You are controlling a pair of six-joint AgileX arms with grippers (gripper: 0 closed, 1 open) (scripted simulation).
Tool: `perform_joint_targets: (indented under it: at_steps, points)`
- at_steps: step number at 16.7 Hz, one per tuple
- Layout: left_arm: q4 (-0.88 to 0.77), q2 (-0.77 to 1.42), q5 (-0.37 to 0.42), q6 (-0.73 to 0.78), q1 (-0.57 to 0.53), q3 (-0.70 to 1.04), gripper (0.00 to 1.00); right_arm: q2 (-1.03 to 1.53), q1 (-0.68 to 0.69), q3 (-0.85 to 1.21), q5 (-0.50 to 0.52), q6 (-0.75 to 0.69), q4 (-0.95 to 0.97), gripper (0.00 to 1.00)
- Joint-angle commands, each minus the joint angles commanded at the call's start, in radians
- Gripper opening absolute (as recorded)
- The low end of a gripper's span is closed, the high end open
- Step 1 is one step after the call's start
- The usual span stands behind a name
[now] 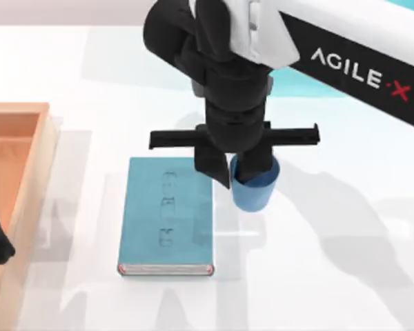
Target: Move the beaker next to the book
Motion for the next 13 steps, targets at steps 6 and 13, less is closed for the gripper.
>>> perform_joint_targets:
  at_steps: [6, 13]
  points:
    - [0.0, 0.0, 0.0, 0.0, 0.0, 0.0, 1.0, -0.004, -0.004, -0.005, -0.002, 0.0, 0.004, 0.0]
    - [0.0, 0.0, 0.0, 0.0, 0.0, 0.0, 1.0, -0.024, -0.012, -0.227, -0.002, -0.011, 0.196, 0.0]
